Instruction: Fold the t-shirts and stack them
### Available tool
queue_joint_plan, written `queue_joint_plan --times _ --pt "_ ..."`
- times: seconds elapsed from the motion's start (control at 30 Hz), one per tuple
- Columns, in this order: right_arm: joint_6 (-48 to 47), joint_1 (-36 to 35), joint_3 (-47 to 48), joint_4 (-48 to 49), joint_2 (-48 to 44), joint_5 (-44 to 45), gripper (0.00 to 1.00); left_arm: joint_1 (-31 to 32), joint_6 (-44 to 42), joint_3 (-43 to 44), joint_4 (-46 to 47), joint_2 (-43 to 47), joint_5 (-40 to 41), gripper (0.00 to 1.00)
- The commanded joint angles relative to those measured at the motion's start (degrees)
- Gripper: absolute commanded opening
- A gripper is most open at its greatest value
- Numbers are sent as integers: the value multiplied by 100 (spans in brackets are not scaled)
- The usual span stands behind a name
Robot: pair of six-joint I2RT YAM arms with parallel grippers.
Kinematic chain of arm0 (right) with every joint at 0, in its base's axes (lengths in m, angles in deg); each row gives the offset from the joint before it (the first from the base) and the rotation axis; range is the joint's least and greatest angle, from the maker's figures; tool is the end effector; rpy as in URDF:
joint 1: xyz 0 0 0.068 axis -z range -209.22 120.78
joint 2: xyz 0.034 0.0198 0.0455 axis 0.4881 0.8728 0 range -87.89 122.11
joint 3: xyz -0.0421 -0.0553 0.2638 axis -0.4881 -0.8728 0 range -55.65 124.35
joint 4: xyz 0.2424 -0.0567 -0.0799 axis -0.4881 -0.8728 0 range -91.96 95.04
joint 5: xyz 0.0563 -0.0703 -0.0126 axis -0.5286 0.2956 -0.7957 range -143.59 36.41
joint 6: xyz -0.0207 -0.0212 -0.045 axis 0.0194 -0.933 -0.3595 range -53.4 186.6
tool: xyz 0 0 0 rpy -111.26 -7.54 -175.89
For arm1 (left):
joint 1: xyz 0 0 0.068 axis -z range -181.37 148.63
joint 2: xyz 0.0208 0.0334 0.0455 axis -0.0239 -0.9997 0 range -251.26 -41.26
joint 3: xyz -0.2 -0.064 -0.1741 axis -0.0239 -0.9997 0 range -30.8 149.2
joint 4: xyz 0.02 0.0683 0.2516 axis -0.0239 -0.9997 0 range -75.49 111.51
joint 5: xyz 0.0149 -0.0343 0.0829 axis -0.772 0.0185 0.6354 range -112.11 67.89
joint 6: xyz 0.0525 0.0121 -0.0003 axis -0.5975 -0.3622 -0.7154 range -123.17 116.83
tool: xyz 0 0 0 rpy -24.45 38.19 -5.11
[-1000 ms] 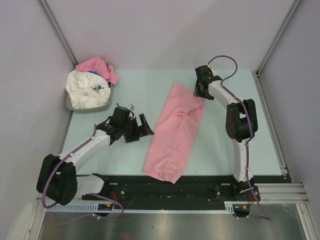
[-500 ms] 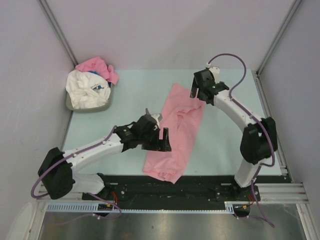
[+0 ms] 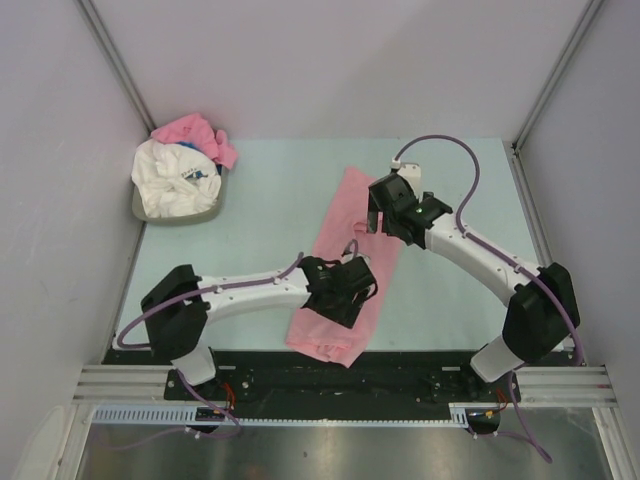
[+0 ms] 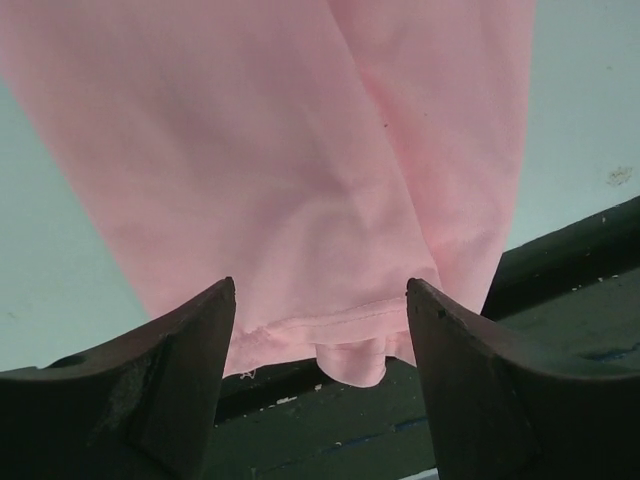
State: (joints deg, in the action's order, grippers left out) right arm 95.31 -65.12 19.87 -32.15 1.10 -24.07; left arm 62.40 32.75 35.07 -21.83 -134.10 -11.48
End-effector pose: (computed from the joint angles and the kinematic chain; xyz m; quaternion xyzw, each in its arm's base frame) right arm 0.2809 0.1818 0.2976 0.0285 0.9142 -0.0288 0.4033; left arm 0.1452 -0.2801 0.2170 0.2207 0.9560 -0.0713 0.1796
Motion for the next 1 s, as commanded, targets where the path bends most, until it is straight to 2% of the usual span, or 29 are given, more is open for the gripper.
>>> queue_joint_plan --times 0.0,0.53,0.77,0.97 --pt "232 4 -318 -69 -505 186 100 478 125 558 -790 -366 904 74" --pt "267 189 -1066 1 -1146 37 100 1761 811 1490 -1950 -1359 1784 71" --pt "311 241 -1286 27 -1287 -25 100 1938 794 1973 -2022 -1693 1811 70" --pt "346 277 -1453 63 -1419 -60 100 1938 811 1913 -2039 -1869 1881 68"
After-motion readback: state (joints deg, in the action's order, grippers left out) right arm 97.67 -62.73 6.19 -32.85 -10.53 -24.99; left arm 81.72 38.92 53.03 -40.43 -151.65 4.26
